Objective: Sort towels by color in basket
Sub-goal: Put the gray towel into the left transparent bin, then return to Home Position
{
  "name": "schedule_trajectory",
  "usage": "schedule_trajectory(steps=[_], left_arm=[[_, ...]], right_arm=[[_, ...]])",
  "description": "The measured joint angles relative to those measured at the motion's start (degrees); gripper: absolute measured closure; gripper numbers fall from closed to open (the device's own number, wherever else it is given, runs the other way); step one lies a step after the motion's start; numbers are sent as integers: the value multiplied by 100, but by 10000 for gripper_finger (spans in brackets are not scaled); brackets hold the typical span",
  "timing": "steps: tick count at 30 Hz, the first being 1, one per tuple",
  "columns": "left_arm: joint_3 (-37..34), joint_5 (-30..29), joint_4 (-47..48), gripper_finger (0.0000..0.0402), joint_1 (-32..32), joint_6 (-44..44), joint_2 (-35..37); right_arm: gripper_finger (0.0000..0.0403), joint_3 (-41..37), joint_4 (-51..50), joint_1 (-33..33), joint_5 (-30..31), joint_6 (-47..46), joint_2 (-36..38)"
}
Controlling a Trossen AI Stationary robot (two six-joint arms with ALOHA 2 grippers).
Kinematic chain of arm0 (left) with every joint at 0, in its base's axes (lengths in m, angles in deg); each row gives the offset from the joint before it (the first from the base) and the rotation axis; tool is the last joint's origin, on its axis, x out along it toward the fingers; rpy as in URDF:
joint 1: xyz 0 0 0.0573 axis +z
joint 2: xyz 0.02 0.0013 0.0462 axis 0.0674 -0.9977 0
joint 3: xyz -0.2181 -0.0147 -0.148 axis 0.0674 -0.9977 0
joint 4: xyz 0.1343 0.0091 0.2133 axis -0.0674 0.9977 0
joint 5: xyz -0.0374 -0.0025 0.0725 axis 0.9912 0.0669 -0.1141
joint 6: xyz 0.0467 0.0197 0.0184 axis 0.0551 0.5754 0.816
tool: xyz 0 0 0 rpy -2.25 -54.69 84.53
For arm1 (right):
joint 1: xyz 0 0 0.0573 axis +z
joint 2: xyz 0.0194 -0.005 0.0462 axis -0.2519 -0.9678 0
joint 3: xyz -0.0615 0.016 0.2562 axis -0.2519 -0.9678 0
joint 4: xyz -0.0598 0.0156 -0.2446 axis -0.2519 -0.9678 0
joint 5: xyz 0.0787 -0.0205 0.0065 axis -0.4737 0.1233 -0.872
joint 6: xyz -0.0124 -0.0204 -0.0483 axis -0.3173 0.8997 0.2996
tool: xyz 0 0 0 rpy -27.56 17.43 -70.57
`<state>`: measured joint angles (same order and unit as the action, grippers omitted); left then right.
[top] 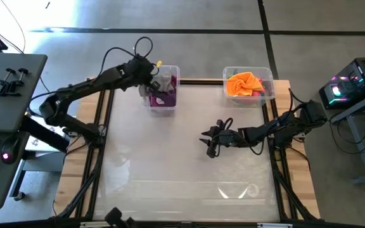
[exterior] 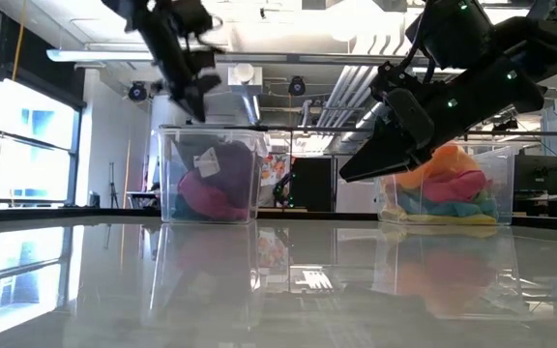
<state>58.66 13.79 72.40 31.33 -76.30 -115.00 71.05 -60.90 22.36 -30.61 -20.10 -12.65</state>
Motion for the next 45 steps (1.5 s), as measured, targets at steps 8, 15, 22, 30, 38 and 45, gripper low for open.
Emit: schedule_trajectory(steps=[8,15,22,30,38,45], left_arm=[[-144,428,-402,395,269,405,-1051],[-144,994,-874,401,213,799,-1670],[-144,994,-847,401,89,752,-1163],[-235,1551,-854,401,-561,491,-71],[-2046,2604,-3164,401,-1524,306,1010],[-3637,2559,-4957,401,-2144,-272,1888]], right_arm=[[265,0,39,0,3,-1,0],[265,0,39,0,4,-25,-1],[265,0,38,-2,237,-151,-1],[265,-2,-1655,-334,759,-905,664],[265,-252,-3239,-765,-147,-7,2560],[265,-1480,-2789,-1196,-1757,105,4595]])
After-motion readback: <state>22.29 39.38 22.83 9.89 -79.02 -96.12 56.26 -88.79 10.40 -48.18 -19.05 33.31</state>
